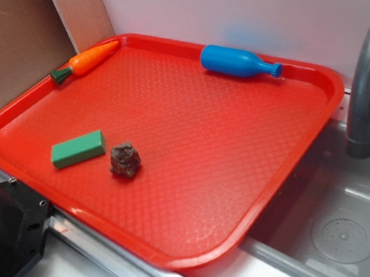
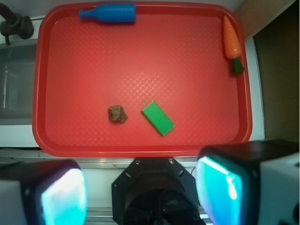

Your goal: Grab the carrot.

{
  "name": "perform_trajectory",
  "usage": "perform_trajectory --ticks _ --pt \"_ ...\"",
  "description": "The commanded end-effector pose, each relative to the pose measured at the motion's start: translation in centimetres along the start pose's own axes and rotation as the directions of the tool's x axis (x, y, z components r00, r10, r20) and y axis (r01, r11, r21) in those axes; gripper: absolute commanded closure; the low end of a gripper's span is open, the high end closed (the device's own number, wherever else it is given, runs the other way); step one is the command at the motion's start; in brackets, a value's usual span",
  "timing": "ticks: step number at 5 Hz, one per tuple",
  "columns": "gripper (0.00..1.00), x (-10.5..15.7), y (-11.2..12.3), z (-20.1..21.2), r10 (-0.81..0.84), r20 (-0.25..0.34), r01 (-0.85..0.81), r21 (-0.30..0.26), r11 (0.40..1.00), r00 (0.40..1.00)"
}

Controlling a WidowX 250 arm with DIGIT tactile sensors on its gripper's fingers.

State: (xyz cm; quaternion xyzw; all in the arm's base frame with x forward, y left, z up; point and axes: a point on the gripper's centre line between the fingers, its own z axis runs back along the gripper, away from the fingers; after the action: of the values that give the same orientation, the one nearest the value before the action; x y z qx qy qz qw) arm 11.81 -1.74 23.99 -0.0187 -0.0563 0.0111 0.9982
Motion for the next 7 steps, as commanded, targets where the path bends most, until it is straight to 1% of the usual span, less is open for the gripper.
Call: perform_trajectory --ticks 1,2,5,6,7 --pt "0.00 6.6 7.8 -4.4 -0.120 0.063 0.111 0.137 0.984 0.991" --pt "0.00 8.7 10.6 -5.8 -0.165 0.101 0.146 0.173 0.974 0.981" --pt "0.00 8.7 10.6 -5.8 -0.165 0.101 0.146 0.173 0.974 0.981" --pt "0.00 11.0 13.8 -8.4 -0.044 0.095 0.023 0.209 0.978 0.995" --pt "0.00 12.3 15.3 -12.3 0.050 0.055 -0.063 0.275 0.959 0.997"
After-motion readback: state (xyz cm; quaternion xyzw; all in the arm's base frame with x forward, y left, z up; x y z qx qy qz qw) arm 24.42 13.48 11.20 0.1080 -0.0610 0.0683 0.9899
